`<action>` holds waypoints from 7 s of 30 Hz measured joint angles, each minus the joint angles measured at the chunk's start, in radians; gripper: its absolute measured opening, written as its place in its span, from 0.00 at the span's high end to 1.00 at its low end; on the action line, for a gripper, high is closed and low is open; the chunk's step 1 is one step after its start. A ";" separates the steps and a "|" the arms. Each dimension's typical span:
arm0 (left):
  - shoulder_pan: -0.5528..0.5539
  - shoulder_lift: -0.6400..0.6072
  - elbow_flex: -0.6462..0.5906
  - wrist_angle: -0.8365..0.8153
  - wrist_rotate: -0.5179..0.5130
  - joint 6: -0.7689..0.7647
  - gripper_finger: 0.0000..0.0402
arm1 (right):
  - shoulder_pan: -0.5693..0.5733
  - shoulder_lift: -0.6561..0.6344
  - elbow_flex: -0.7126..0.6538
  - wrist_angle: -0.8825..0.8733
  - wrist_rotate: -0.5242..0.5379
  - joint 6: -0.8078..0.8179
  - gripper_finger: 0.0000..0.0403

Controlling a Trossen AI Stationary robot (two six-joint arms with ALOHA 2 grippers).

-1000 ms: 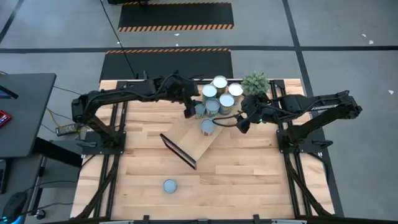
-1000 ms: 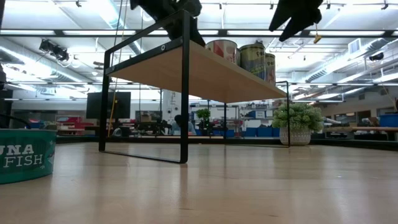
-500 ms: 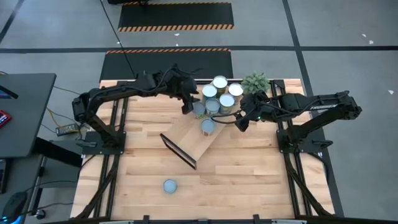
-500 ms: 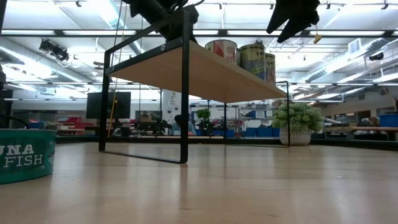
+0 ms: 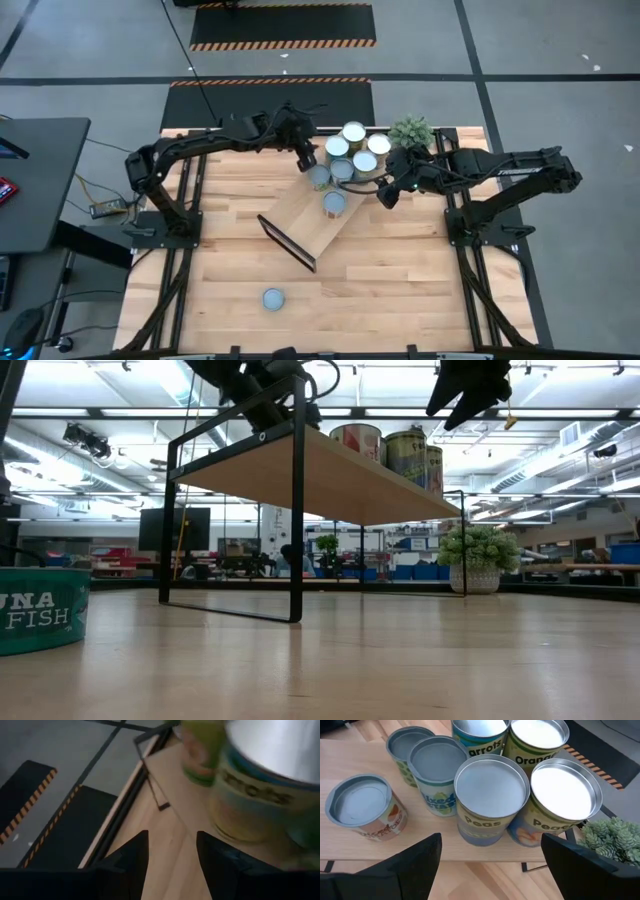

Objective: Pick and place cans onto a shelf
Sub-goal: Adjust the canned carrots on the shelf, then put the canned tuna on the shelf

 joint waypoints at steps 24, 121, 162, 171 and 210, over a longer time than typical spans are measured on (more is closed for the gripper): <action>-0.071 0.011 0.000 0.135 0.042 -0.036 0.57 | -0.012 0.000 0.000 -0.056 -0.029 0.020 0.13; -1.362 -0.041 0.000 -0.412 -0.120 -1.026 0.22 | 0.441 0.217 -0.001 0.360 -0.061 0.083 0.13; -1.380 0.175 -0.231 -0.214 -0.116 -1.273 0.12 | 0.452 0.217 -0.001 0.406 -0.063 0.082 0.13; -1.371 0.175 -0.238 -0.242 -0.295 -1.272 0.12 | 0.452 0.217 -0.001 0.432 -0.063 0.083 0.13; -1.165 0.176 -0.306 0.004 -0.318 -1.104 0.33 | 0.459 0.217 0.000 0.464 -0.063 0.080 0.13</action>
